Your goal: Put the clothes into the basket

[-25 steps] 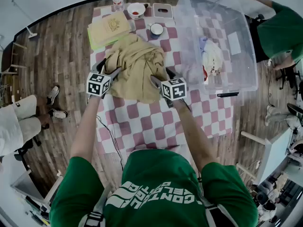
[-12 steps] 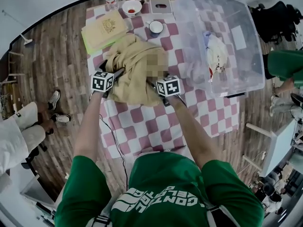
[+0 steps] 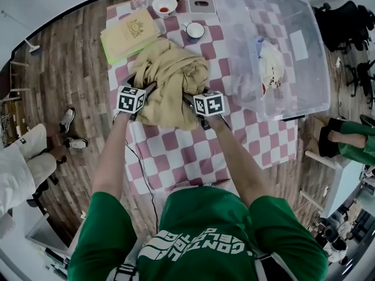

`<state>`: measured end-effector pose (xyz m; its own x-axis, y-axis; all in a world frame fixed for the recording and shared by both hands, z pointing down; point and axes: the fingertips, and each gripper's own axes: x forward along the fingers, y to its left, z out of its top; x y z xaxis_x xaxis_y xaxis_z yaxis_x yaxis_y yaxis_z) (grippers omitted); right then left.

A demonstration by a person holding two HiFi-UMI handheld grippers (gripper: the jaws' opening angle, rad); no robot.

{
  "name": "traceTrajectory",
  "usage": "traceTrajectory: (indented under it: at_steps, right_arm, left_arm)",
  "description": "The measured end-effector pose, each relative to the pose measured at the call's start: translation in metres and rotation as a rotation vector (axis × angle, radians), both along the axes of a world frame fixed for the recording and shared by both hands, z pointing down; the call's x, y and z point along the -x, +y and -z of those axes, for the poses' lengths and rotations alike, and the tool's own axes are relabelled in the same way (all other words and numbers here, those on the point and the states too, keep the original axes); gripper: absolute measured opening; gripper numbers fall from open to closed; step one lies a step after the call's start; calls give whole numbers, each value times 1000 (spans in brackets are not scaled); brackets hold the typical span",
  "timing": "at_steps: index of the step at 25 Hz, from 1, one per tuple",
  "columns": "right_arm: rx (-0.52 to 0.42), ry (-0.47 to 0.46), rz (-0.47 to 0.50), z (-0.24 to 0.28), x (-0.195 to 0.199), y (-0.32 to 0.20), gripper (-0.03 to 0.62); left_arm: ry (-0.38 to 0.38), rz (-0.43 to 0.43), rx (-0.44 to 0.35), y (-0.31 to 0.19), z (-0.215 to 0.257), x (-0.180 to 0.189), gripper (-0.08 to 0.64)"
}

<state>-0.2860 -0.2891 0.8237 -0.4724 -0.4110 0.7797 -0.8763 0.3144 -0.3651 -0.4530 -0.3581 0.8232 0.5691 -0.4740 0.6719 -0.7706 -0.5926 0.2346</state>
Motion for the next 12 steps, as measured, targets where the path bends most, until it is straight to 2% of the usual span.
traceTrajectory:
  at_steps: [2, 4, 7, 12]
  right_arm:
    - [0, -5, 13, 5, 7, 1, 249]
    - [-6, -9, 21, 7, 14, 2, 204]
    - [-10, -20, 22, 11, 20, 3, 164]
    - [-48, -43, 32, 26, 31, 7, 141]
  left_arm:
    - [19, 11, 10, 4, 2, -6, 300]
    - [38, 30, 18, 8, 5, -11, 228]
    - [67, 63, 28, 14, 9, -16, 142]
    - [97, 54, 14, 28, 24, -26, 85]
